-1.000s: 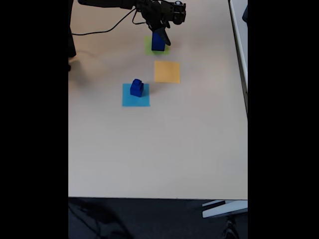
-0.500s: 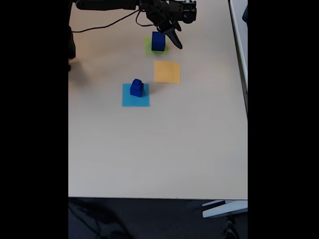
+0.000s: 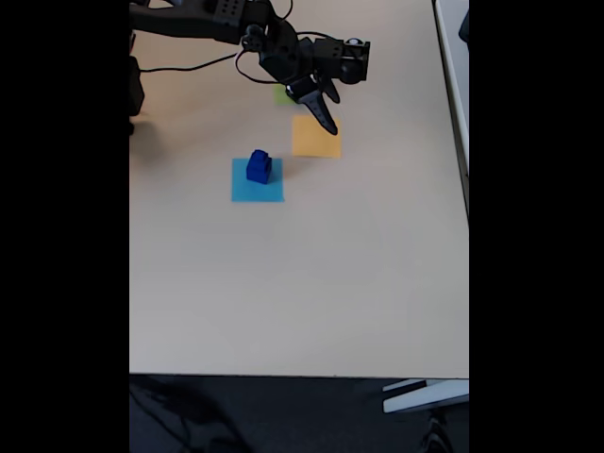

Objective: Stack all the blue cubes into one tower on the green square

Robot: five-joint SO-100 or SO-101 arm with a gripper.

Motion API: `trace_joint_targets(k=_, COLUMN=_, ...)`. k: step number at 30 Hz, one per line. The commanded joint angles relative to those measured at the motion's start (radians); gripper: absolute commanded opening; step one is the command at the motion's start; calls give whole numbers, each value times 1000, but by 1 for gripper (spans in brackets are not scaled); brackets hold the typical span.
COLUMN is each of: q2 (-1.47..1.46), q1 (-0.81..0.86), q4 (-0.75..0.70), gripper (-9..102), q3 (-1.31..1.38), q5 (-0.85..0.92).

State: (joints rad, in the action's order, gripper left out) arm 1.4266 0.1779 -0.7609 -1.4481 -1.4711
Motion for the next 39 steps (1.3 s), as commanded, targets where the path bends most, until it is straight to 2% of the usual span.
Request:
trace_joint_targets(k=1, q2=130, q1=17, q4=2, gripper=32, q3=-54, q5=-31)
trace_joint_targets(k=6, q2=184, q1=44, q4=-15, gripper=32, q3=-103, q5=-21)
trace_joint_targets(k=16, q2=255, q1=103, q4=-152, gripper=31, q3=-146, q5=-31)
trace_joint_targets(k=28, q2=316, q1=127, q4=-152, gripper=30, q3=-268, q5=-52)
trace_joint_targets(k=39, q2=276, q1=193, q4=-186, gripper=29, q3=-278, q5=-20)
